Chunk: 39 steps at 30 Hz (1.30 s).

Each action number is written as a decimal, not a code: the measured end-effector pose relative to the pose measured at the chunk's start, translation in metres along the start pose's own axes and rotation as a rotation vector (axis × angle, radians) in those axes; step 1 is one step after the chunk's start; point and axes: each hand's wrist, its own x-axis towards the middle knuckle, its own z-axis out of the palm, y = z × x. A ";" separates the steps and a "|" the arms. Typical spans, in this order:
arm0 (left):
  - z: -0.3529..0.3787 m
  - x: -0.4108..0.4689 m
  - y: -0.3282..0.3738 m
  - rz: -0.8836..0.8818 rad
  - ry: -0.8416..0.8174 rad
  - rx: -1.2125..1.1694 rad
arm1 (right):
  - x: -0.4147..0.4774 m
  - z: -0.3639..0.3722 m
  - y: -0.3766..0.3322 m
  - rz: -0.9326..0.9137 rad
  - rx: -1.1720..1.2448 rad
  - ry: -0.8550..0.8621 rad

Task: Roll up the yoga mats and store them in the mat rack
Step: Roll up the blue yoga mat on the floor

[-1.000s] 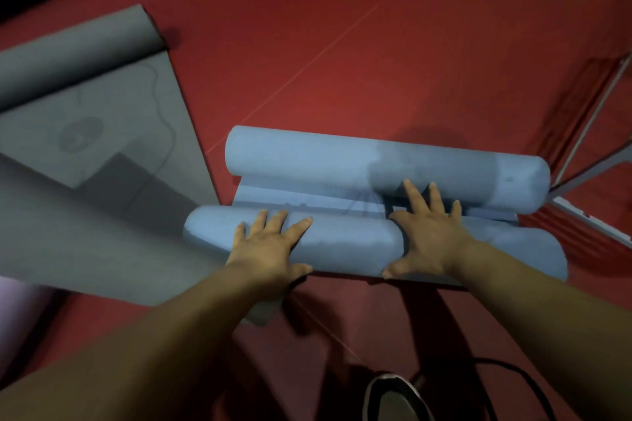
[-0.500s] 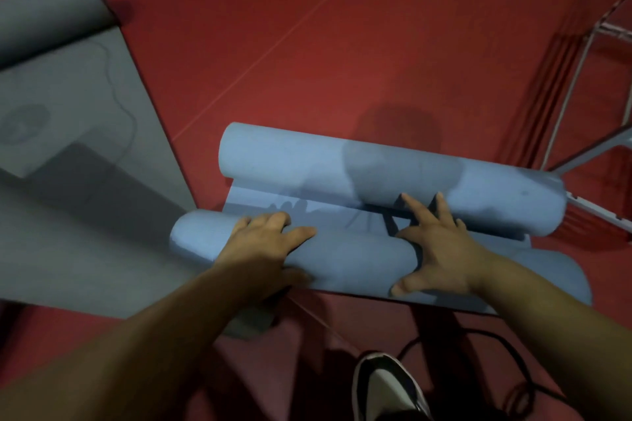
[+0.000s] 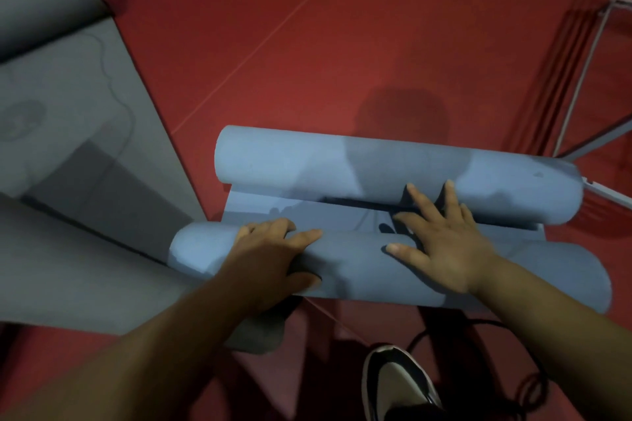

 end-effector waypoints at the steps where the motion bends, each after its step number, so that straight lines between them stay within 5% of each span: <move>1: 0.000 0.000 0.000 -0.016 -0.009 0.007 | 0.004 0.000 0.000 0.009 -0.003 0.032; 10: 0.013 -0.001 0.015 0.004 0.235 0.004 | 0.020 -0.004 0.004 0.039 -0.015 0.138; 25: -0.019 0.034 -0.001 -0.054 -0.113 0.039 | 0.005 -0.010 0.006 0.003 -0.121 -0.037; 32: 0.006 0.014 -0.006 -0.084 0.212 0.083 | 0.018 -0.014 0.010 0.001 -0.072 -0.064; 39: 0.015 0.009 -0.016 -0.074 0.227 0.137 | 0.018 -0.012 0.014 -0.031 -0.102 0.043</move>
